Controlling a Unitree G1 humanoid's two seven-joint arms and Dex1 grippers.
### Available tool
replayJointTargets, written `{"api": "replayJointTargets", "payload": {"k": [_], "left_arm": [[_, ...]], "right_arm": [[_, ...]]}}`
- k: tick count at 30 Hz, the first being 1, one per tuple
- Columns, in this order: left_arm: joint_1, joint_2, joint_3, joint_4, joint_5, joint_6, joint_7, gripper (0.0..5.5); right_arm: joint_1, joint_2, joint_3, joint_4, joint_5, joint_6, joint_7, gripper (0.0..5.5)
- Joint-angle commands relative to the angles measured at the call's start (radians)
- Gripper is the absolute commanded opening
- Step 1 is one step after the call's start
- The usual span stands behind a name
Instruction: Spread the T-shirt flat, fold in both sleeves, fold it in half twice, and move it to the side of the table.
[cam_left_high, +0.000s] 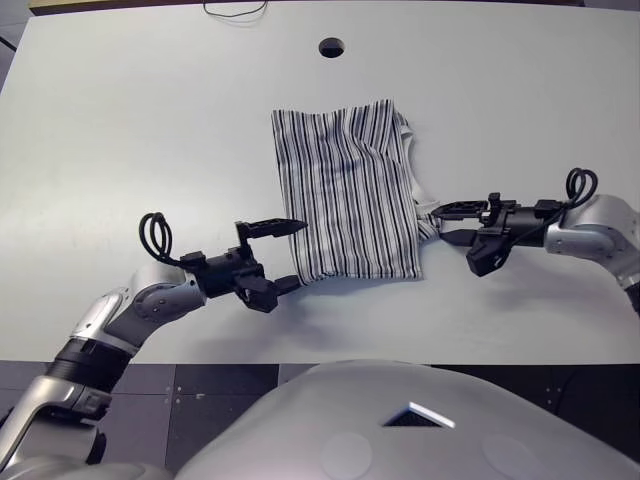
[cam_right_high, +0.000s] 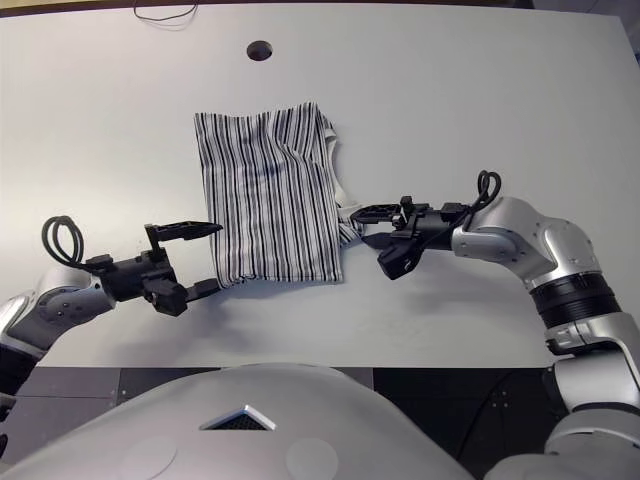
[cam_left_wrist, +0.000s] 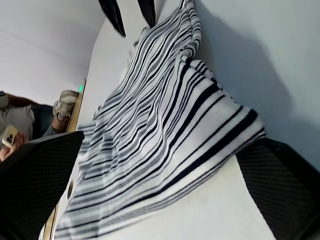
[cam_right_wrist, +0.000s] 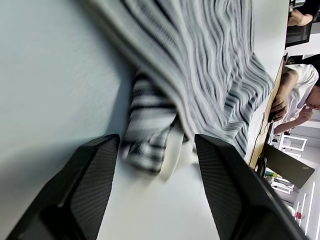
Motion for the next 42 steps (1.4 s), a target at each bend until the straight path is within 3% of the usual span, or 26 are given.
{"api": "replayJointTargets", "payload": {"k": [1, 10, 20, 25, 35, 42], "left_arm": [[-0.01, -0.018, -0.088, 0.142, 0.12, 0.034, -0.092, 5.22], [-0.045, -0.017, -0.117, 0.215, 0.126, -0.006, -0.076, 3.42], [-0.077, -0.045, -0.115, 0.281, 0.141, -0.019, -0.026, 1.59], [-0.102, -0.062, -0.112, 0.322, 0.154, -0.037, -0.005, 1.06], [-0.034, -0.042, -0.111, 0.303, 0.04, -0.089, -0.036, 0.14], [0.143, 0.054, -0.058, 0.148, -0.133, -0.073, -0.041, 0.14]], "right_arm": [[-0.046, 0.047, 0.034, 0.076, -0.054, -0.002, -0.015, 2.79], [-0.081, 0.113, 0.081, 0.172, -0.075, -0.03, -0.067, 2.79], [-0.098, 0.124, 0.091, 0.219, 0.001, -0.065, -0.062, 0.89], [-0.085, 0.132, 0.079, 0.22, 0.027, -0.062, -0.067, 0.11], [0.062, 0.121, 0.044, 0.023, 0.234, 0.004, -0.011, 0.1], [0.238, 0.035, -0.005, -0.198, 0.311, 0.092, 0.042, 0.1]]}}
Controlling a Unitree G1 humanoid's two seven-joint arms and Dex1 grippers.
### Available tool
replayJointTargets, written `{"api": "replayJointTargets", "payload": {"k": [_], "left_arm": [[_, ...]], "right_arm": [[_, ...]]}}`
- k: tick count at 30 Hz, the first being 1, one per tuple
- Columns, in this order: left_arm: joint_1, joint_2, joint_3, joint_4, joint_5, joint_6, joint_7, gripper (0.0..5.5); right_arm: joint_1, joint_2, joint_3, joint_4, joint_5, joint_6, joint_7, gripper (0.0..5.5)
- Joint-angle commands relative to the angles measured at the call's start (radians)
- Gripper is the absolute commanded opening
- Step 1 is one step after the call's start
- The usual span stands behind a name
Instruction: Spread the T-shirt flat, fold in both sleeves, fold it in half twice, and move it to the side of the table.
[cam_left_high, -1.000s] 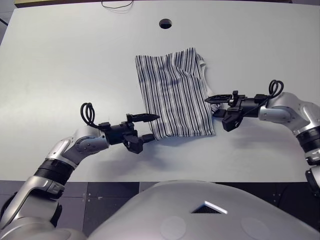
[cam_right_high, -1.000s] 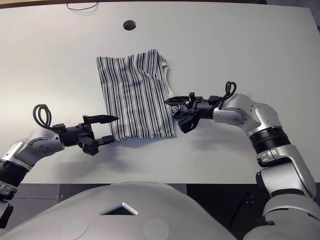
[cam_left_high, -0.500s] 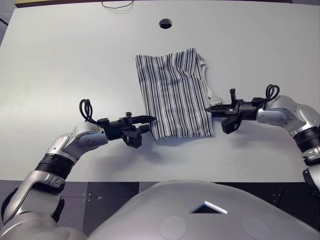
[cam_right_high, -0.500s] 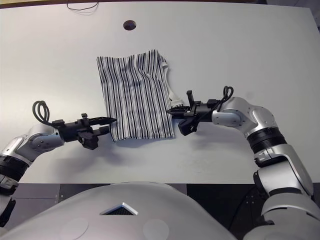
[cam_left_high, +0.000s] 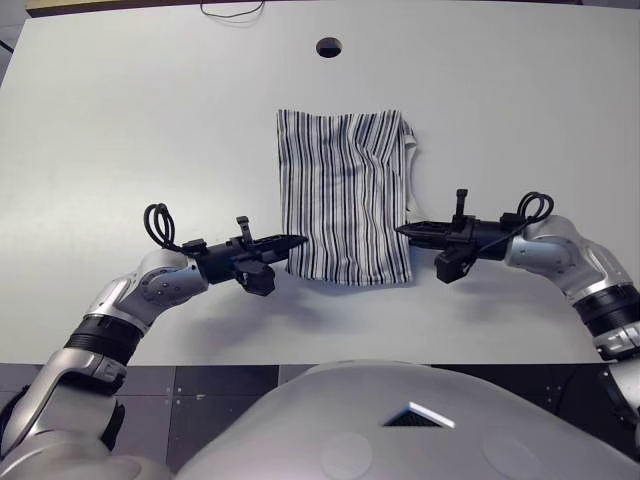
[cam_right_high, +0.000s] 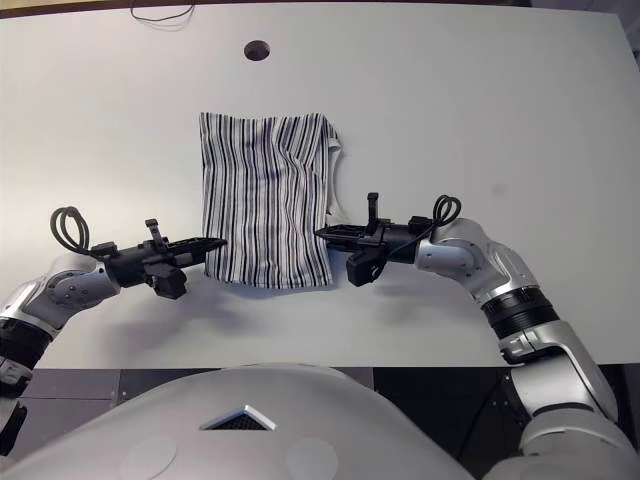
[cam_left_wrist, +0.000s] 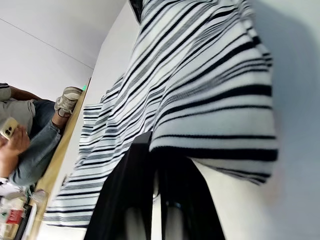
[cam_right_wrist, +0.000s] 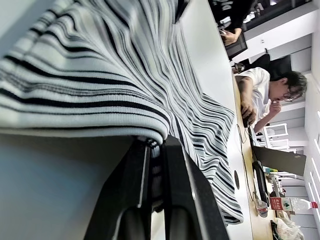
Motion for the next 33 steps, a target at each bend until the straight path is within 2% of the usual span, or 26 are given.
{"api": "replayJointTargets", "payload": {"k": [1, 4, 9, 15, 19, 27, 31, 32, 33], "left_arm": [[0.205, 0.072, -0.007, -0.085, -0.076, 0.061, -0.066, 0.14], [0.248, 0.07, 0.028, -0.137, -0.175, 0.089, -0.076, 0.14], [0.153, -0.045, 0.099, -0.083, -0.289, 0.162, -0.08, 0.14], [0.035, -0.166, 0.143, -0.045, -0.271, 0.274, -0.088, 0.14], [-0.023, -0.221, 0.159, -0.02, -0.244, 0.321, -0.101, 0.14], [-0.082, -0.29, 0.202, 0.015, -0.17, 0.422, -0.066, 0.14], [-0.13, -0.324, 0.223, 0.079, -0.146, 0.48, -0.039, 0.86], [-0.151, -0.338, 0.223, 0.094, -0.139, 0.489, -0.035, 1.03], [-0.176, -0.357, 0.222, 0.114, -0.131, 0.496, -0.026, 1.17]], "right_arm": [[0.107, -0.072, -0.046, -0.14, 0.048, 0.069, 0.039, 0.1], [0.15, -0.076, -0.083, -0.18, 0.057, 0.115, 0.035, 0.1], [0.154, -0.043, -0.127, -0.193, 0.062, 0.152, 0.013, 0.1], [0.065, 0.081, -0.162, -0.177, 0.068, 0.242, -0.045, 0.1], [-0.043, 0.195, -0.166, -0.085, -0.003, 0.314, -0.134, 0.1], [-0.169, 0.297, -0.115, 0.164, -0.137, 0.352, -0.232, 0.1], [-0.255, 0.345, -0.096, 0.333, -0.186, 0.358, -0.306, 0.1], [-0.279, 0.357, -0.092, 0.38, -0.195, 0.357, -0.328, 0.48], [-0.303, 0.37, -0.09, 0.424, -0.203, 0.357, -0.348, 0.64]]}}
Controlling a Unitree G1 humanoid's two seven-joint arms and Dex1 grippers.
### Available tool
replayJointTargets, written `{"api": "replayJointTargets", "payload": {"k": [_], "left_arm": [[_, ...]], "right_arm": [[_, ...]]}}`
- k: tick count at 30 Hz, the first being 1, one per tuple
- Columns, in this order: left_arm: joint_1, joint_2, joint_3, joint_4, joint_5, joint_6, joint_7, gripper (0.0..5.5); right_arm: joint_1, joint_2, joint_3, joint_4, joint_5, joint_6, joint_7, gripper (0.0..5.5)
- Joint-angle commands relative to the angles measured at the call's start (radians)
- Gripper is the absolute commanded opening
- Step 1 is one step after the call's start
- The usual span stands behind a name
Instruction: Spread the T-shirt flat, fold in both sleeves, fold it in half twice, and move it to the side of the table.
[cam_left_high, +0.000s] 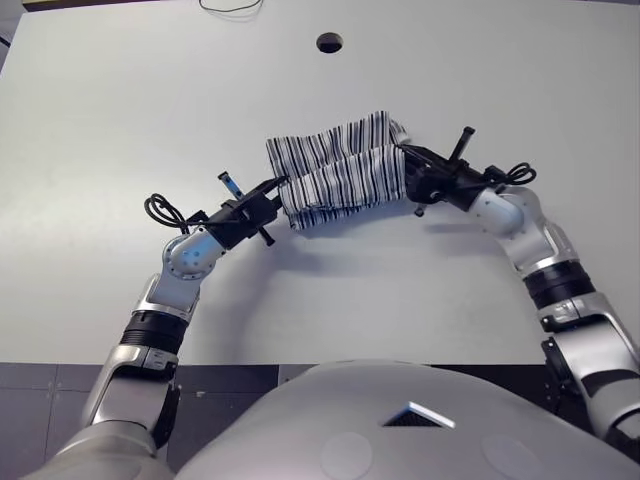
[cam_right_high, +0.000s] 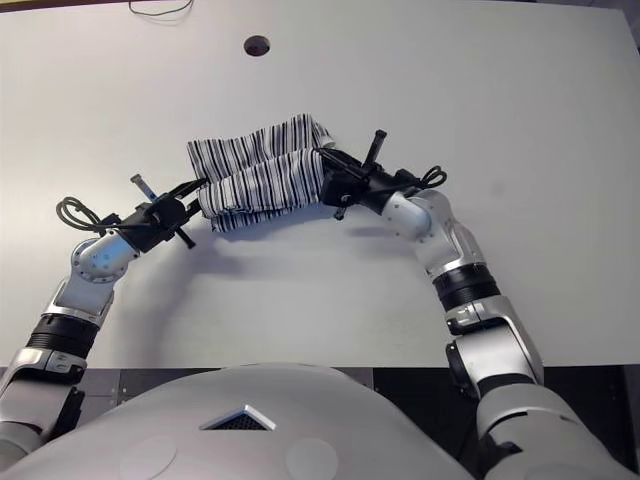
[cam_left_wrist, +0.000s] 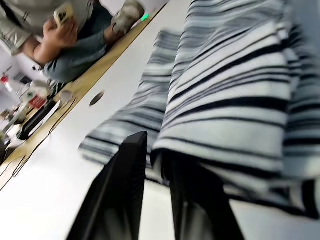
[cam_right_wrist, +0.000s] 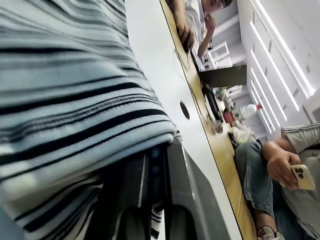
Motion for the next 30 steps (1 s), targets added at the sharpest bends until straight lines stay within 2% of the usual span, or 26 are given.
{"api": "replayJointTargets", "payload": {"k": [1, 7, 14, 17, 25, 30], "left_arm": [[-0.081, -0.055, 0.011, 0.062, 0.032, 0.039, 0.025, 1.33], [-0.121, -0.116, 0.046, 0.147, 0.043, 0.038, 0.099, 2.32], [-0.127, -0.164, 0.087, 0.072, -0.021, 0.035, 0.085, 3.5], [-0.139, -0.187, 0.108, 0.051, -0.062, 0.059, 0.074, 3.96], [-0.214, -0.215, 0.135, 0.151, -0.054, 0.128, 0.089, 3.96], [-0.271, -0.233, 0.15, 0.301, -0.032, 0.145, 0.139, 3.96]], "right_arm": [[-0.097, 0.041, 0.014, 0.15, -0.034, 0.002, -0.072, 0.83], [-0.175, 0.078, 0.022, 0.254, -0.035, -0.023, -0.134, 1.98], [-0.21, 0.081, 0.004, 0.238, -0.009, -0.033, -0.159, 3.14], [-0.226, 0.086, 0.0, 0.229, 0.012, -0.035, -0.135, 3.14], [-0.306, 0.143, 0.014, 0.344, 0.015, -0.014, -0.13, 3.14], [-0.378, 0.202, -0.036, 0.51, 0.083, 0.055, -0.1, 3.14]]}}
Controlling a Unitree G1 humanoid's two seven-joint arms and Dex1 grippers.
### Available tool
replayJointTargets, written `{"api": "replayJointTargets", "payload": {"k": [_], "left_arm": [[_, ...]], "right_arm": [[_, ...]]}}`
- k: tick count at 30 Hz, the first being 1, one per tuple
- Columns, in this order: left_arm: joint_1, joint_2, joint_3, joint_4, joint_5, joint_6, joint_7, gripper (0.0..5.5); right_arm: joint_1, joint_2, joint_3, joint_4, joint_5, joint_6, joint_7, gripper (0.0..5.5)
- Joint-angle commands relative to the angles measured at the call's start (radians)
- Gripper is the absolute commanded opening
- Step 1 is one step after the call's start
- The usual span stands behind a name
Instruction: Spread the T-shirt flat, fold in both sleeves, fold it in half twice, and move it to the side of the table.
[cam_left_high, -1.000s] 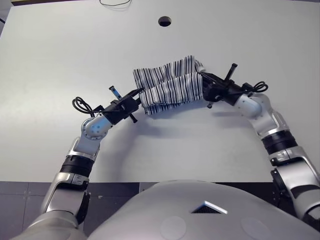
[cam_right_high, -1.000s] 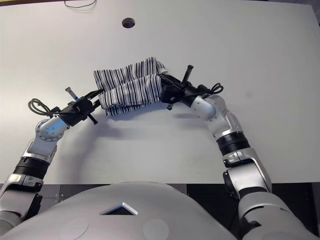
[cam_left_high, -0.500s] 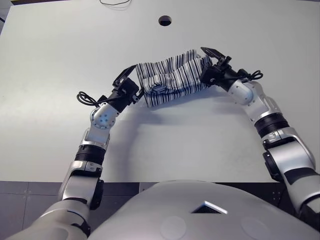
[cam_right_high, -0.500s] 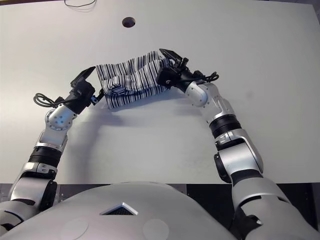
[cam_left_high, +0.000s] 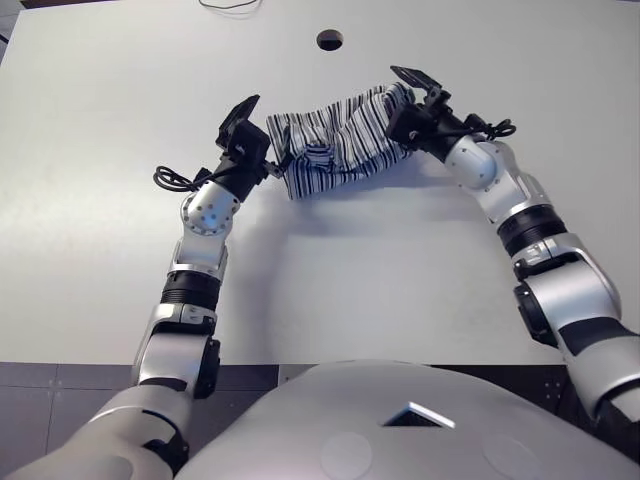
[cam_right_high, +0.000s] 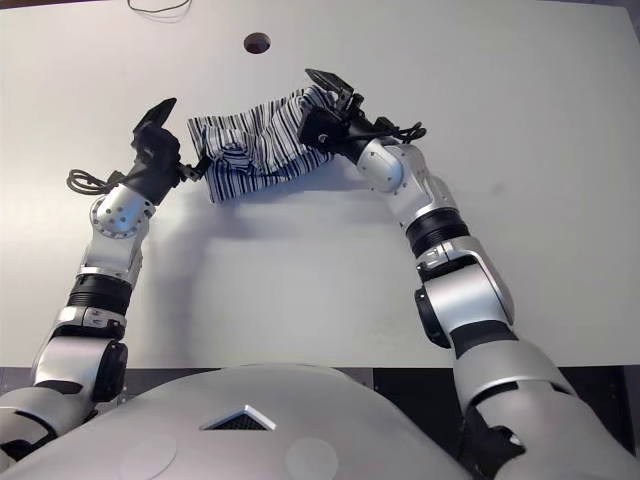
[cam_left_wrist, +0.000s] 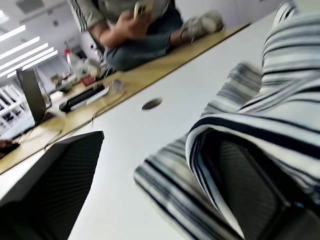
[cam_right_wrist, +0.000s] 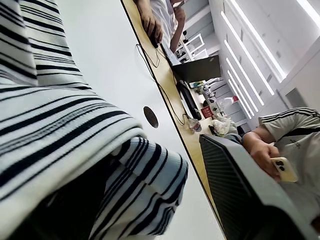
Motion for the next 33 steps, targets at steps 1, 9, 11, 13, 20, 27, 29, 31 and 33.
{"api": "replayJointTargets", "payload": {"k": [1, 9, 11, 13, 20, 27, 29, 31, 33], "left_arm": [[-0.055, -0.019, 0.026, 0.103, 0.006, 0.024, 0.034, 3.96], [-0.116, -0.064, 0.142, 0.2, -0.11, 0.061, 0.031, 4.37], [-0.118, -0.084, 0.173, 0.191, -0.158, 0.089, 0.013, 4.72], [-0.116, -0.111, 0.201, 0.172, -0.215, 0.142, -0.015, 5.03], [-0.105, -0.187, 0.301, 0.005, -0.441, 0.429, -0.073, 5.49], [-0.13, -0.219, 0.352, -0.004, -0.498, 0.521, -0.035, 5.49], [-0.14, -0.222, 0.366, 0.018, -0.5, 0.52, -0.025, 5.49], [-0.148, -0.226, 0.381, 0.041, -0.502, 0.52, -0.015, 5.49], [-0.152, -0.23, 0.391, 0.057, -0.5, 0.514, -0.007, 5.49]], "right_arm": [[-0.074, 0.033, -0.05, 0.124, 0.059, 0.064, 0.019, 3.14], [-0.137, 0.036, -0.142, 0.278, 0.137, 0.137, 0.027, 3.14], [-0.143, 0.044, -0.181, 0.293, 0.181, 0.155, 0.046, 3.14], [-0.154, 0.054, -0.221, 0.303, 0.222, 0.178, 0.055, 3.14], [-0.043, 0.026, -0.192, 0.113, 0.21, 0.01, 0.089, 3.14], [0.261, -0.1, -0.022, -0.498, 0.237, -0.059, 0.429, 3.14], [0.263, -0.107, 0.015, -0.508, 0.192, -0.044, 0.457, 3.14], [0.239, -0.101, 0.052, -0.472, 0.131, -0.028, 0.452, 3.14], [0.189, -0.076, 0.072, -0.405, 0.074, -0.013, 0.411, 3.14]]}}
